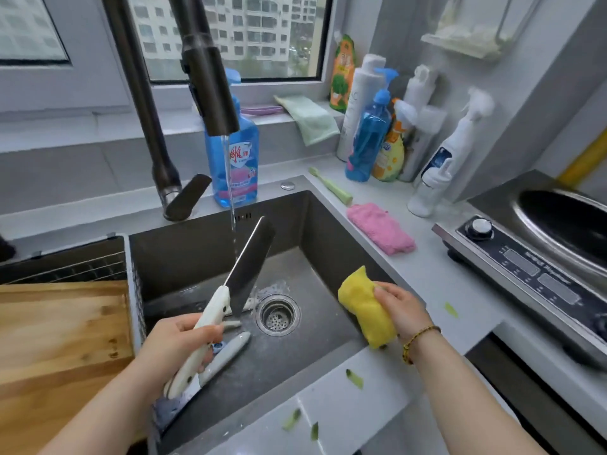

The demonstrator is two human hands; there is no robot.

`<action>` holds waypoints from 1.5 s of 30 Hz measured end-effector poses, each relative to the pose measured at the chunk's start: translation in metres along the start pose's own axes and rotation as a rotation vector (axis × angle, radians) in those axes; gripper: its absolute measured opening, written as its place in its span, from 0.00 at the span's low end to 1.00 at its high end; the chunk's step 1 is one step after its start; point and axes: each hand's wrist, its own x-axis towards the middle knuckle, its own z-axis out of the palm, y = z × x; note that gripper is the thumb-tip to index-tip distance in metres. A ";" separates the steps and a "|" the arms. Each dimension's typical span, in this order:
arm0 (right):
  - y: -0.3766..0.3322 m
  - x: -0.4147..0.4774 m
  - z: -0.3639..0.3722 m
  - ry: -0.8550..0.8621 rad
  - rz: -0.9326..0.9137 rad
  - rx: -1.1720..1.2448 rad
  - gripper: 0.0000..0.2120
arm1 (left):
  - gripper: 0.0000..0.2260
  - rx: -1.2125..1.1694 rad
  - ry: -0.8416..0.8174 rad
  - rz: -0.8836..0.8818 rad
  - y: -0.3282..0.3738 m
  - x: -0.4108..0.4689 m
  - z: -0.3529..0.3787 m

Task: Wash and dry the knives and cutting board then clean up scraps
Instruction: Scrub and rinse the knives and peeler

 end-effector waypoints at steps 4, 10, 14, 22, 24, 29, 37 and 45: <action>0.018 -0.008 -0.032 0.107 0.082 -0.049 0.12 | 0.06 0.022 0.001 0.025 -0.003 -0.009 0.010; 0.033 -0.006 -0.045 0.259 0.089 -0.244 0.11 | 0.03 0.039 0.022 0.065 -0.001 -0.012 0.017; 0.031 -0.008 -0.035 0.365 -0.058 -0.501 0.14 | 0.05 0.108 0.061 0.130 -0.003 -0.011 0.018; -0.008 -0.014 0.091 -0.010 -0.894 -0.905 0.24 | 0.04 0.547 0.165 0.248 -0.002 -0.008 -0.001; -0.024 -0.020 0.124 -0.160 -1.031 -1.095 0.27 | 0.05 0.669 0.211 0.257 0.001 -0.007 -0.008; -0.049 0.006 0.156 -0.437 -1.020 -1.458 0.30 | 0.10 0.882 0.288 0.298 0.000 -0.003 -0.025; -0.048 0.025 0.177 -0.541 -0.925 -1.495 0.32 | 0.11 1.035 0.300 0.290 -0.009 0.011 -0.035; -0.052 0.049 0.169 -0.442 -0.789 -1.502 0.31 | 0.13 1.023 0.280 0.327 -0.014 0.021 -0.026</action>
